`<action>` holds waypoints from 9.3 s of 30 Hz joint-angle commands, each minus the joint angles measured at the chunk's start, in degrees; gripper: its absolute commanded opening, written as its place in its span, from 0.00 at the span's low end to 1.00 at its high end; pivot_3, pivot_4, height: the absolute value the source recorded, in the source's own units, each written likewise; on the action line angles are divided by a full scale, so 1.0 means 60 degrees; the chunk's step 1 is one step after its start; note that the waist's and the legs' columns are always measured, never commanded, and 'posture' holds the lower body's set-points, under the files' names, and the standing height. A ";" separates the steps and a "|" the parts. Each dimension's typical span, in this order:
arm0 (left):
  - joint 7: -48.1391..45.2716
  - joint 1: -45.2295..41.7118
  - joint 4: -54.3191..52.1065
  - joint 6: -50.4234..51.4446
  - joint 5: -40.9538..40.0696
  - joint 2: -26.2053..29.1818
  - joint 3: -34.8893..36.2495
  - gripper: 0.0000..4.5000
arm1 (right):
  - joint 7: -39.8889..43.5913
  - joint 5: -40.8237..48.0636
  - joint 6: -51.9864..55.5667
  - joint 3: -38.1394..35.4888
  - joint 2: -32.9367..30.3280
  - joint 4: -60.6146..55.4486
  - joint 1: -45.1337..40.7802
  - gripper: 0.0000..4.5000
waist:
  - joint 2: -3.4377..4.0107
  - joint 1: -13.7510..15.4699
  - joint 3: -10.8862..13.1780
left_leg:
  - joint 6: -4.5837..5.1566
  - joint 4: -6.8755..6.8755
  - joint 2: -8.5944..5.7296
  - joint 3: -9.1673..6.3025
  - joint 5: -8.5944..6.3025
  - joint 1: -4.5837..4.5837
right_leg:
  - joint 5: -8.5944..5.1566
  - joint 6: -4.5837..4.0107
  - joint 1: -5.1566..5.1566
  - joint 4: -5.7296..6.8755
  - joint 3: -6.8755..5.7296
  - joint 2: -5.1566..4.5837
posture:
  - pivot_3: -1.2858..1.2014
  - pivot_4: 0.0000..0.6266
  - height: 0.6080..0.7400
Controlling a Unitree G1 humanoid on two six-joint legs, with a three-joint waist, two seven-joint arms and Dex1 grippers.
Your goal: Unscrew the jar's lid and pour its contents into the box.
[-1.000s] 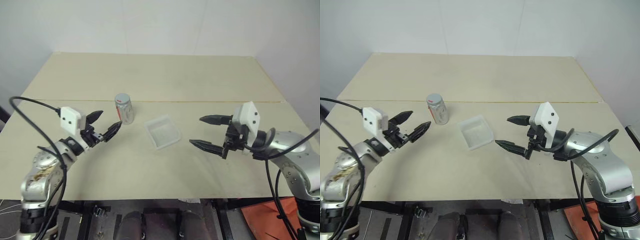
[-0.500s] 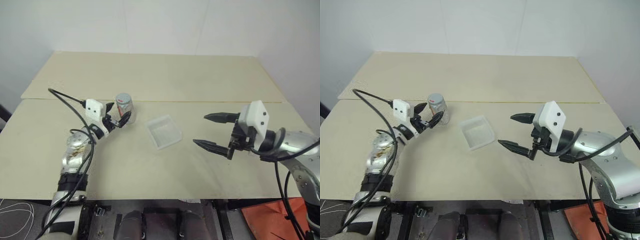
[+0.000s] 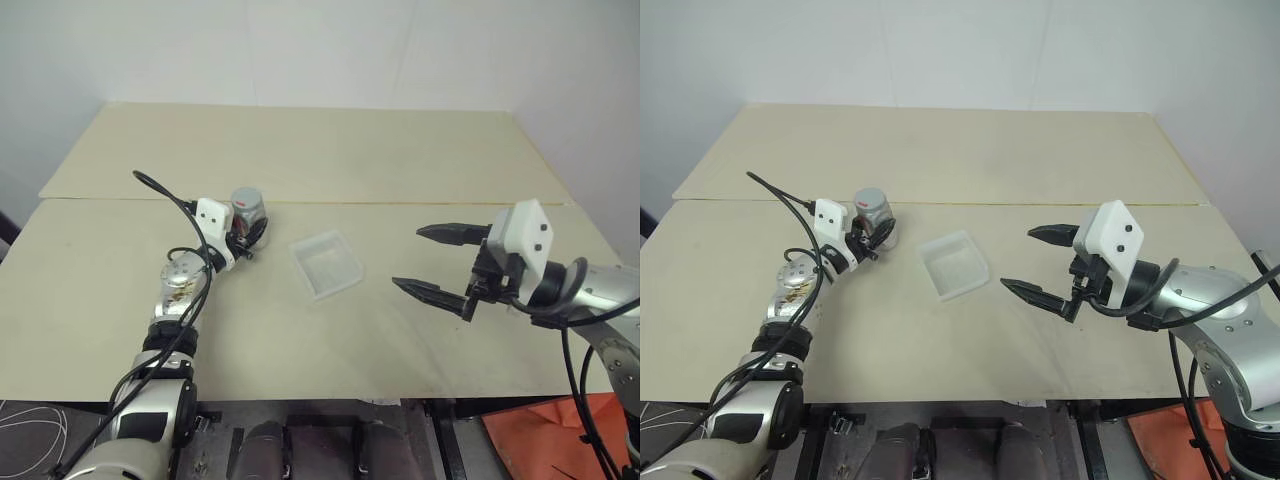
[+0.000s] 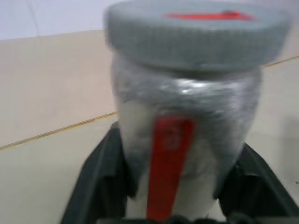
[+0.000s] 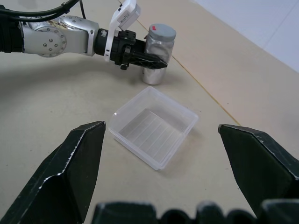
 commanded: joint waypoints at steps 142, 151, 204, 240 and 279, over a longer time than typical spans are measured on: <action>-0.7415 -0.0167 -0.6106 0.4913 -0.3124 0.2639 -0.1285 0.43 | -0.0737 0.0133 0.1601 0.2198 0.3666 0.2409 -0.5677 1.00 | 0.0012 -0.0245 0.0007 | -0.0081 0.0020 0.0000 0.0022 0.0052 -0.0102 | -0.0002 -0.0005 -0.0131 0.0122 0.0017 0.0031 | 0.52 0.24 1.00; -0.7477 -0.0455 -0.5937 0.4830 -0.3034 0.2308 -0.1410 0.43 | -0.1238 -0.0663 0.1384 0.3426 0.4577 0.2791 -0.6157 1.00 | 0.0013 -0.0249 0.0007 | -0.0089 0.0022 -0.0005 0.0025 0.0057 -0.0104 | -0.0002 -0.0005 -0.0131 0.0124 0.0017 0.0031 | 0.52 0.24 1.00; -0.7624 -0.0557 -0.5801 0.5024 -0.3065 0.2555 -0.1242 0.43 | -0.0717 0.0103 0.1220 0.2525 0.3981 0.2420 -0.5797 1.00 | 0.0012 -0.0245 0.0007 | -0.0085 0.0027 -0.0003 0.0020 0.0055 -0.0114 | -0.0002 -0.0004 -0.0136 0.0124 0.0014 0.0032 | 0.52 0.24 1.00; -0.7685 -0.0460 -0.6010 0.5002 -0.3198 0.2897 -0.1156 0.43 | -0.0682 -0.1031 0.0524 0.2384 0.3853 0.4453 -0.6190 1.00 | 0.0013 -0.0250 0.0007 | -0.0102 0.0028 -0.0004 0.0021 0.0065 -0.0117 | -0.0002 -0.0004 -0.0139 0.0125 0.0013 0.0032 | 0.52 0.24 1.00; -0.7621 -0.0522 -0.5924 0.4997 -0.3063 0.2629 -0.1242 0.43 | -0.1305 -0.0984 0.1038 0.3495 0.4931 0.3291 -0.6539 1.00 | 0.0013 -0.0220 0.0007 | -0.0105 0.0031 -0.0007 0.0023 0.0067 -0.0122 | -0.0002 -0.0004 -0.0141 0.0127 0.0012 0.0031 | 0.52 0.24 1.00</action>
